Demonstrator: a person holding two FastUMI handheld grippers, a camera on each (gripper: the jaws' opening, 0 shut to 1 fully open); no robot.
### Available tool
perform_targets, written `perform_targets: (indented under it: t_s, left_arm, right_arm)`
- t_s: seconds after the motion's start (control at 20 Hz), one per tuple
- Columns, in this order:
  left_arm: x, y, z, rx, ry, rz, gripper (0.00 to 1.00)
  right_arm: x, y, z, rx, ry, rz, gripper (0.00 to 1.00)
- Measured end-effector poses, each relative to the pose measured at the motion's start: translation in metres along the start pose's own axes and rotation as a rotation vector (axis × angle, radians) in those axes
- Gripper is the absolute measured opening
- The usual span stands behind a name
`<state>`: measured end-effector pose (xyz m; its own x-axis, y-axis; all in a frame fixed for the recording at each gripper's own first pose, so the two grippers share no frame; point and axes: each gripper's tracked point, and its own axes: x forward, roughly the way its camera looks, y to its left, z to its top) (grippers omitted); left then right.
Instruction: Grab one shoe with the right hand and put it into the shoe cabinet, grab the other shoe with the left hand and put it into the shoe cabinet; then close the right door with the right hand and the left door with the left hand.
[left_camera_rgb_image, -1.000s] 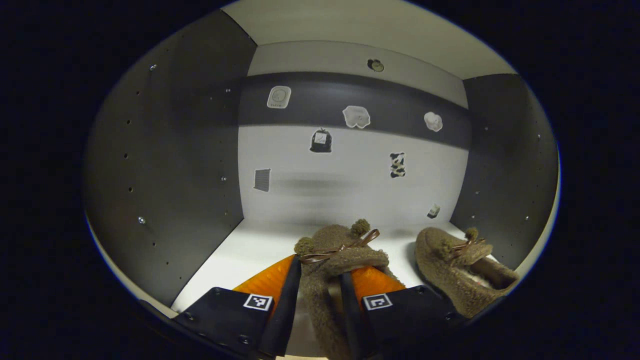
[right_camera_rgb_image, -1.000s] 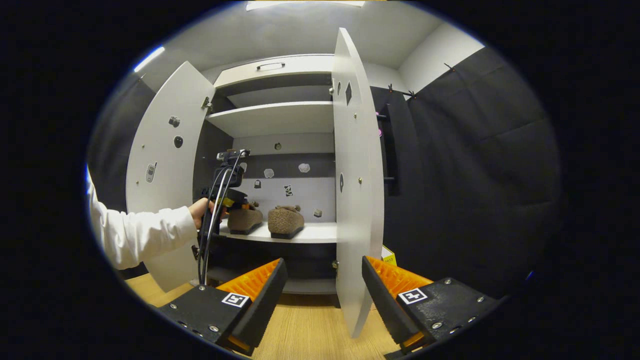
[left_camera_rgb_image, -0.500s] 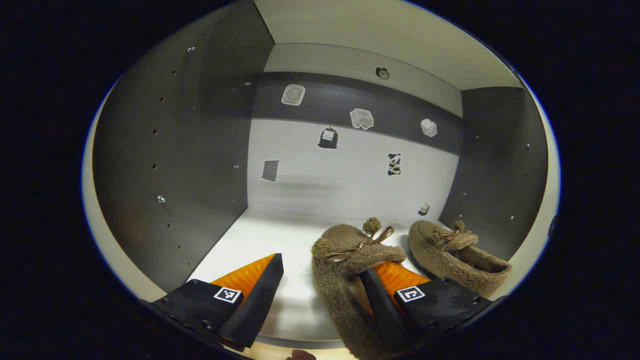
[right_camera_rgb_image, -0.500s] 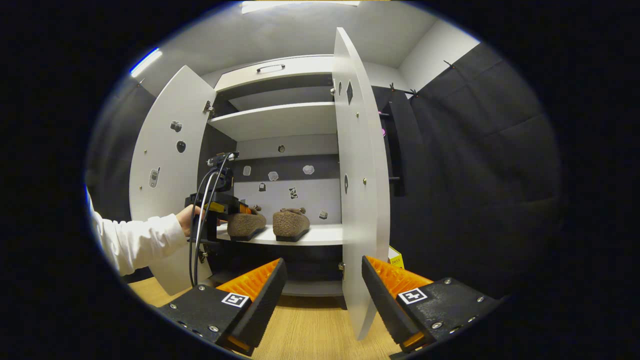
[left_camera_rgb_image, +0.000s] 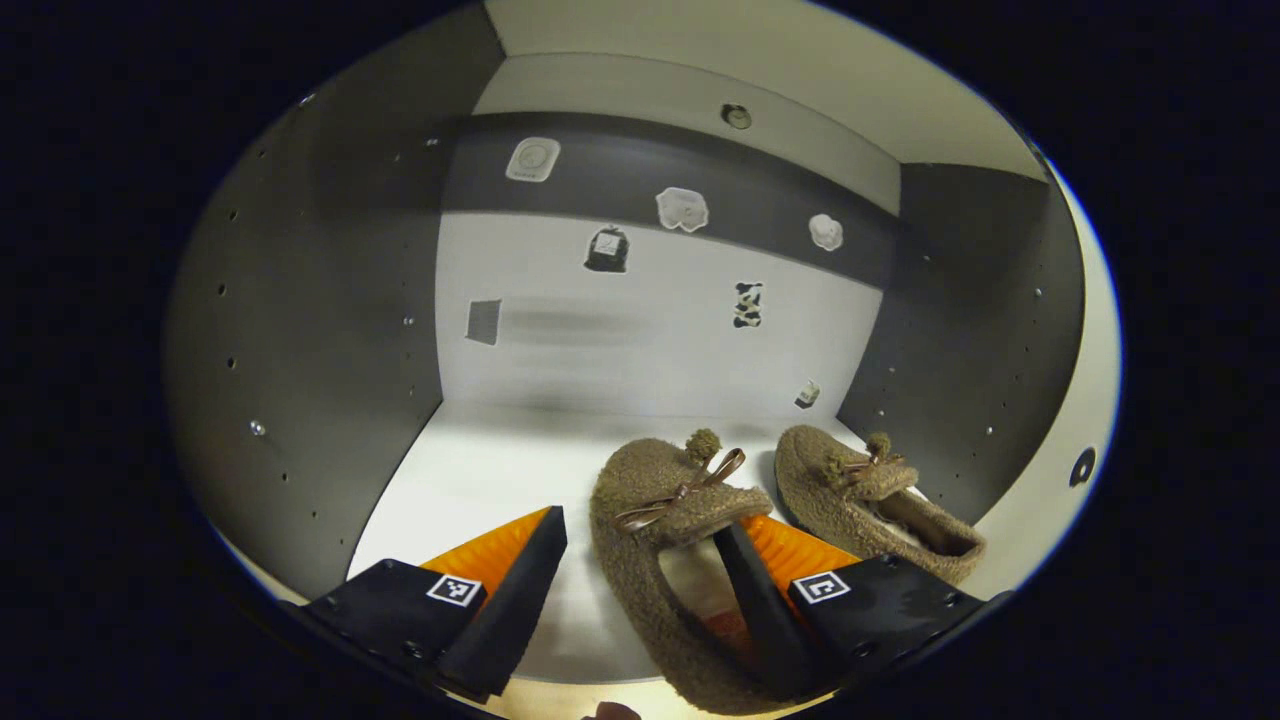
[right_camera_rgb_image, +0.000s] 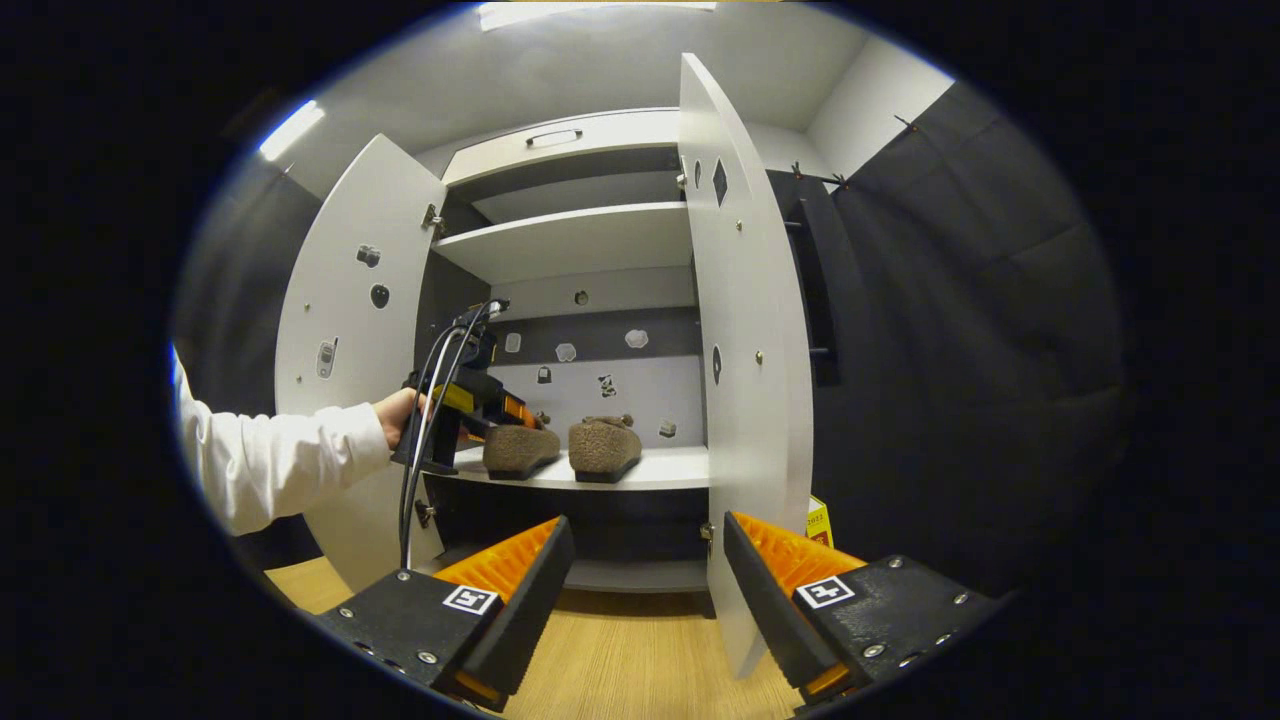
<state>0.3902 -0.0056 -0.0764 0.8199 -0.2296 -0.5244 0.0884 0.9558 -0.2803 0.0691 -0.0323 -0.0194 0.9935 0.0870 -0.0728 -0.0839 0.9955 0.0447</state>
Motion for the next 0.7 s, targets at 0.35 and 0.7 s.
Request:
perform_targets:
  t_s: [0.35, 0.7]
  left_arm:
    - [-0.099, -0.03, 0.031, -0.001, -0.262, -0.08, 0.99]
    - [-0.21, -0.021, -0.004, 0.056, -0.423, 0.05, 0.94]
  right_arm:
    - [-0.003, -0.008, 0.006, -0.019, -0.018, -0.017, 0.93]
    - [0.003, 0.0, 0.019, -0.012, -0.041, 0.027, 0.93]
